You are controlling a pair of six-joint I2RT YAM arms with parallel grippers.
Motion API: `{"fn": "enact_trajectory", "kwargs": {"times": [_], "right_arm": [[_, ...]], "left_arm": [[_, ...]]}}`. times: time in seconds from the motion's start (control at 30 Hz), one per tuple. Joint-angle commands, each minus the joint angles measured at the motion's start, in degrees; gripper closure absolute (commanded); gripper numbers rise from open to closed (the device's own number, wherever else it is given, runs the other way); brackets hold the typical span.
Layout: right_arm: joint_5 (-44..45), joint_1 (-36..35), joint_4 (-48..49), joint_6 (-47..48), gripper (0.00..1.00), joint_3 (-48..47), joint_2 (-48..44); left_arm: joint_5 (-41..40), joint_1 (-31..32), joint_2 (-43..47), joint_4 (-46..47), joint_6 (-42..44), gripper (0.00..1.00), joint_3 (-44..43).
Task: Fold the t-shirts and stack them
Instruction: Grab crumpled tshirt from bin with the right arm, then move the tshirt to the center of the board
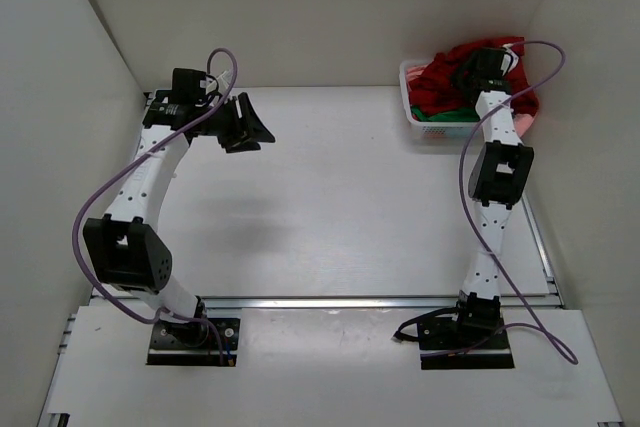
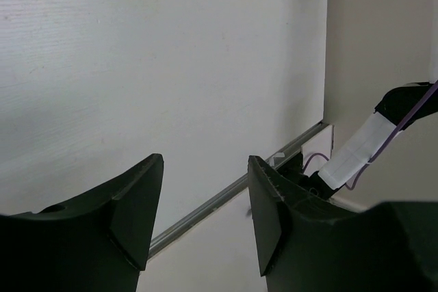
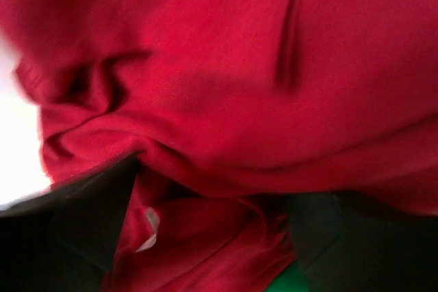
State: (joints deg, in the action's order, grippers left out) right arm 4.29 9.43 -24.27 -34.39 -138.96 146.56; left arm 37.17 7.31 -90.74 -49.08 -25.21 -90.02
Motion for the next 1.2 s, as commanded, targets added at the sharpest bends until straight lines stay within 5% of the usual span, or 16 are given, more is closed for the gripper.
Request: {"fn": "enact_trajectory", "kwargs": {"times": [0.0,0.03,0.13,0.17,0.7,0.9,1.17], "right_arm": [[-0.6,1.4,1.9,-3.7,0.38,-6.2,4.0],[-1.1,1.7,1.9,-4.2,0.59,-6.4,4.4],[-1.4,0.7,4.1,-3.1,0.96,-3.3,1.4],[-1.3,0.8,4.9,-2.5,1.00,-2.0,0.5],[-6.7,-4.8,9.7,12.1,1.00,7.0,-30.0],[-0.5,-15.3,11.2,26.6,1.00,10.8,-44.4],[3.3,-27.8,11.7,30.0,1.00,14.3,-58.0]], "left_arm": [[1.1,-1.3,-0.1,-2.8,2.1,0.37,-2.8],[1.2,-1.2,-0.4,-2.9,2.3,0.37,-3.0],[1.4,-1.6,-0.5,-3.0,2.4,0.37,-3.0],[1.4,-1.6,-0.7,-2.9,2.1,0.38,-2.8],[-0.1,2.8,5.0,-0.1,-0.3,0.42,-2.9],[2.0,1.1,8.9,2.1,-3.4,0.51,-4.3],[-3.1,0.2,12.7,-0.1,-2.2,0.51,-15.7]]}}
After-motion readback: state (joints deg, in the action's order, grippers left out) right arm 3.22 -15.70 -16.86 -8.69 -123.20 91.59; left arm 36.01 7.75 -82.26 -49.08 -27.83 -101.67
